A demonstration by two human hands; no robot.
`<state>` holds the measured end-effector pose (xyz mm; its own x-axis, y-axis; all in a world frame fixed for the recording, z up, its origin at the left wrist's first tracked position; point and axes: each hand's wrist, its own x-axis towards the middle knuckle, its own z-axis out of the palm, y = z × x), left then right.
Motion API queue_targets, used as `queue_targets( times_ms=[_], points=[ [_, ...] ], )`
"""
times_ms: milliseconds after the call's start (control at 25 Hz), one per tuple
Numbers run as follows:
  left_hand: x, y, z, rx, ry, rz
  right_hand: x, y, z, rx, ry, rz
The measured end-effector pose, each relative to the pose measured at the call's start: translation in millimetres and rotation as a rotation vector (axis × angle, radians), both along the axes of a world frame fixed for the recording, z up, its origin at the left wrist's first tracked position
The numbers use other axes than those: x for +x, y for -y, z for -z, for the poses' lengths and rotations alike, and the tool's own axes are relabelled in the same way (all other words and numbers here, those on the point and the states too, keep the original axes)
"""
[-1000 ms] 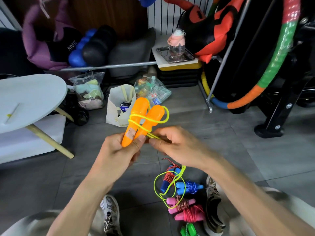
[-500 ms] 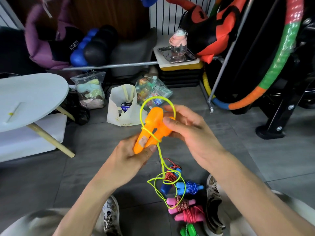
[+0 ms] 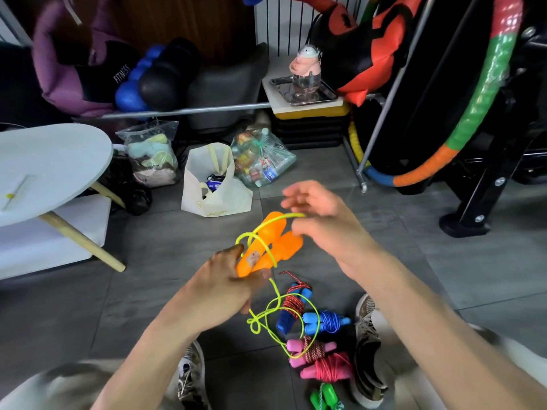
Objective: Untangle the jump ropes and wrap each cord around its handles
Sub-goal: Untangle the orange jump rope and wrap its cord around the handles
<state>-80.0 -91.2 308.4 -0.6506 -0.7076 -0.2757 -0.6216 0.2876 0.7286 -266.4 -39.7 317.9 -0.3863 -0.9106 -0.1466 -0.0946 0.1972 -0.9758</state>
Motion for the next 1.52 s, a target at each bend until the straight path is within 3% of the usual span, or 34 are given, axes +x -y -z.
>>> queue_targets(
  times_ms=[80, 200, 280, 440, 480, 600, 720, 800, 880, 960, 1040, 1120, 1200, 1320, 1520],
  points=[
    [1.3, -1.2, 3.3, -0.078, 0.07, 0.036, 6.4, -5.8, -4.9, -0.018, -0.359, -0.318],
    [4.9, -9.9, 13.9, -0.255, 0.17, 0.156, 18.6, -4.9, 7.5, 0.018, -0.78, -0.368],
    [2.6, -13.6, 13.8, -0.276, 0.152, 0.158, 23.6, -2.4, 13.4, 0.016, -0.785, -0.314],
    [-2.0, -6.6, 10.9, -0.236, 0.135, 0.108, 19.2, -0.3, 7.3, -0.048, -0.47, -0.045],
    [-3.5, -6.4, 11.8, -0.232, 0.159, 0.1, 22.1, -0.7, 5.9, -0.07, -0.51, -0.013],
    [-4.8, -8.4, 18.6, -0.211, 0.243, 0.08, 39.7, -0.2, 10.6, -0.079, -0.879, 0.01],
    [-2.9, -2.8, 21.7, -0.119, 0.254, 0.042, 50.2, 3.0, 17.5, -0.14, -1.065, -0.032],
    [-2.8, -2.1, 21.8, -0.051, 0.241, 0.014, 49.1, 4.0, 17.0, -0.112, -1.23, 0.005],
    [-1.1, -3.1, 25.1, -0.103, 0.281, -0.016, 48.1, 1.2, 18.4, -0.006, -1.361, -0.04],
    [4.4, -0.4, 28.7, -0.233, 0.341, -0.065, 47.6, -3.8, 16.3, 0.066, -1.227, -0.197],
    [10.7, 4.8, 28.2, -0.245, 0.342, -0.066, 46.4, -9.2, 14.4, 0.009, -1.066, -0.277],
    [12.5, 3.7, 25.7, -0.263, 0.34, -0.012, 45.9, -9.0, 14.0, -0.066, -0.994, -0.268],
    [10.5, -2.0, 22.7, -0.349, 0.354, 0.025, 44.1, -4.8, 14.6, -0.003, -0.904, -0.191],
    [7.3, -8.0, 18.8, -0.451, 0.378, 0.015, 43.0, -1.3, 22.0, 0.148, -1.007, -0.129],
    [3.2, -6.6, 19.7, -0.379, 0.374, -0.003, 33.6, 1.2, 14.1, 0.064, -0.937, -0.211]
  ],
)
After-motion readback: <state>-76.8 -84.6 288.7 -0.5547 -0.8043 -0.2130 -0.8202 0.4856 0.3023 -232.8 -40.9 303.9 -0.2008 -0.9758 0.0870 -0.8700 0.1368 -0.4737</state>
